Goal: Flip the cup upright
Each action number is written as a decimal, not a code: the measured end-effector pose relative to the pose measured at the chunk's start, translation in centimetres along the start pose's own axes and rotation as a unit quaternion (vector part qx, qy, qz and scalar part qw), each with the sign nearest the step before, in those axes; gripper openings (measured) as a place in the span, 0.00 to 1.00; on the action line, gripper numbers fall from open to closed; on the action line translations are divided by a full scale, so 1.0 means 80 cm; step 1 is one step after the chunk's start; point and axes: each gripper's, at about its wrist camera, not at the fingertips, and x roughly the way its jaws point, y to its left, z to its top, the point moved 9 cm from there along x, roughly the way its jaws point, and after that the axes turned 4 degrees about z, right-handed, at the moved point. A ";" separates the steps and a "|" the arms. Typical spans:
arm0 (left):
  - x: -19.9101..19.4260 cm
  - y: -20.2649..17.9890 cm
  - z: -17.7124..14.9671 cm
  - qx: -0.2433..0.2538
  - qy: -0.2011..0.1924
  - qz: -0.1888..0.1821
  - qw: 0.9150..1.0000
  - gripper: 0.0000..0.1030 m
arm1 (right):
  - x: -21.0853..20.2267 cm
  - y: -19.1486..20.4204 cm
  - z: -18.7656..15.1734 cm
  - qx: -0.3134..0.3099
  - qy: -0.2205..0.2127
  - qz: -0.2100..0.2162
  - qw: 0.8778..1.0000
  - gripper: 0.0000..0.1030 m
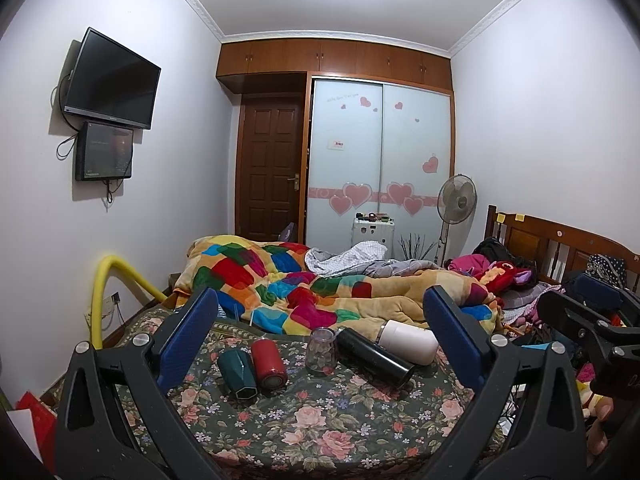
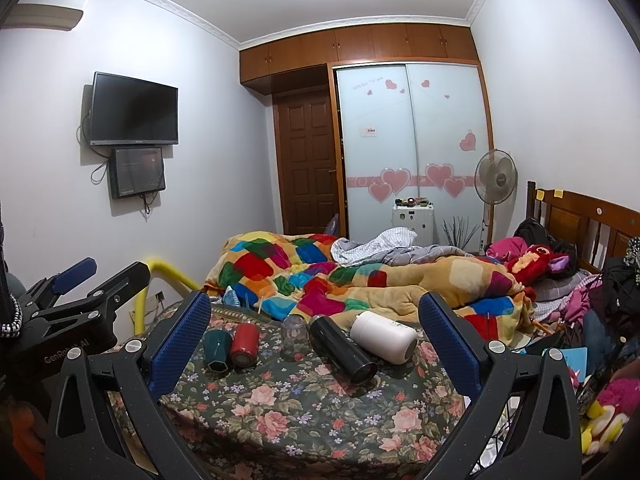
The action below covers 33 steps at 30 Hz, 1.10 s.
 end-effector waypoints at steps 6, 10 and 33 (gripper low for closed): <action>0.001 0.002 0.000 0.000 0.000 0.001 1.000 1.00 | 0.002 0.008 0.001 -0.002 -0.001 0.002 1.000 1.00; 0.001 0.003 0.000 0.000 -0.001 0.003 1.000 1.00 | 0.002 0.008 0.001 -0.002 0.000 0.002 1.000 1.00; 0.001 0.005 -0.001 0.001 -0.001 0.003 1.000 1.00 | 0.002 0.008 0.000 -0.003 0.001 0.002 1.000 1.00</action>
